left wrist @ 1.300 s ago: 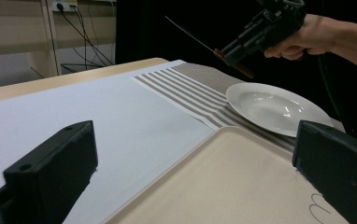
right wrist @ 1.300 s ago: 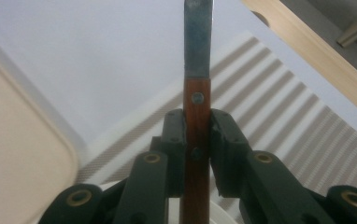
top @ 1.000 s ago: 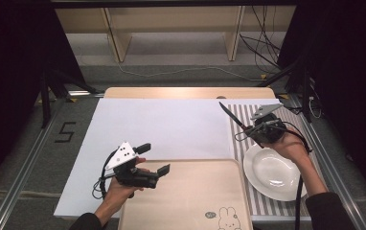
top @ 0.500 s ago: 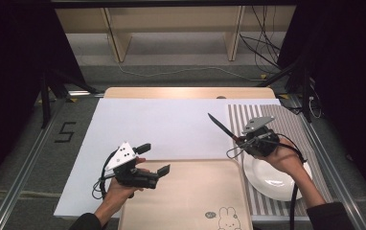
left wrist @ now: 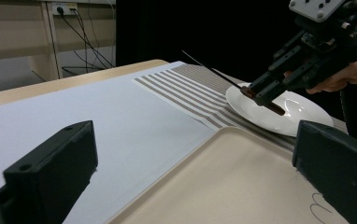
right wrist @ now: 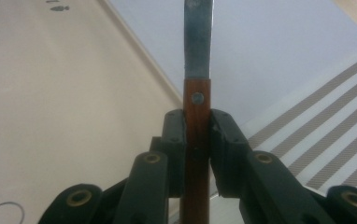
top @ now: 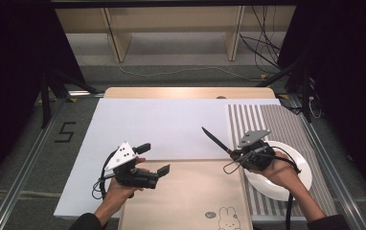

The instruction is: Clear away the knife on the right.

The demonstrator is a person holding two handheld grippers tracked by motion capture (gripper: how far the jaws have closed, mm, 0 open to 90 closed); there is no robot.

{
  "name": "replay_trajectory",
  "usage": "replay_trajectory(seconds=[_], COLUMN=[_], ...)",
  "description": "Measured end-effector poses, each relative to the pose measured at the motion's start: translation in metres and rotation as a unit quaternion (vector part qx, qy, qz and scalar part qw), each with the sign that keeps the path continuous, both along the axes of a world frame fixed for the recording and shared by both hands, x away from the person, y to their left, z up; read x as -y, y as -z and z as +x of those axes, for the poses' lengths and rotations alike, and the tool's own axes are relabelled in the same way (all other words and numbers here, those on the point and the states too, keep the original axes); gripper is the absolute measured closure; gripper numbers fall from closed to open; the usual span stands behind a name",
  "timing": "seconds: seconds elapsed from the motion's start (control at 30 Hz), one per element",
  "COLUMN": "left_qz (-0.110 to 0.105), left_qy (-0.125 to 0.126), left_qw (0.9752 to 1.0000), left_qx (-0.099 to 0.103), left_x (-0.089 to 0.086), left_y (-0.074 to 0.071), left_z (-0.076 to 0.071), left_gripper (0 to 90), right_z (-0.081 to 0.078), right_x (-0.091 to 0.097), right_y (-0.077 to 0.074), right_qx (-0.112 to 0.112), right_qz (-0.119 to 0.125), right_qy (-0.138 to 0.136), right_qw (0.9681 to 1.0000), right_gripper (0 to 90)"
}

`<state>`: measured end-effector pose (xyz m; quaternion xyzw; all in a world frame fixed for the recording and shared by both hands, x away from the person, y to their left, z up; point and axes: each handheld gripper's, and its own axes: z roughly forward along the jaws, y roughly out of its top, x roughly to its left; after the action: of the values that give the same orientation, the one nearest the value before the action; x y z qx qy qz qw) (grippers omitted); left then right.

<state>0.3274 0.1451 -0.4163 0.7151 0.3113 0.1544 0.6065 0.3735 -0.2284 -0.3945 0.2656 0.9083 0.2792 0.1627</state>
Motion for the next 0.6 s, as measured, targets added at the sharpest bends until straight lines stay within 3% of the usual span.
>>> replay_trajectory(seconds=[0.27,0.6], left_qz=[0.0,0.0], left_qy=[-0.001,-0.001], left_qw=[1.0,1.0], left_qx=[0.0,0.002], left_x=[0.0,0.0], left_y=[0.0,0.0], left_z=[0.0,-0.001], left_gripper=[0.0,0.0], right_z=[-0.017,-0.035], right_x=[-0.007,-0.016], right_y=[0.008,0.021], right_qx=[-0.021,-0.039], right_qz=[0.017,0.012], right_qy=[-0.01,-0.022], right_qw=[0.9996,0.9989], right_gripper=[77.5,77.5])
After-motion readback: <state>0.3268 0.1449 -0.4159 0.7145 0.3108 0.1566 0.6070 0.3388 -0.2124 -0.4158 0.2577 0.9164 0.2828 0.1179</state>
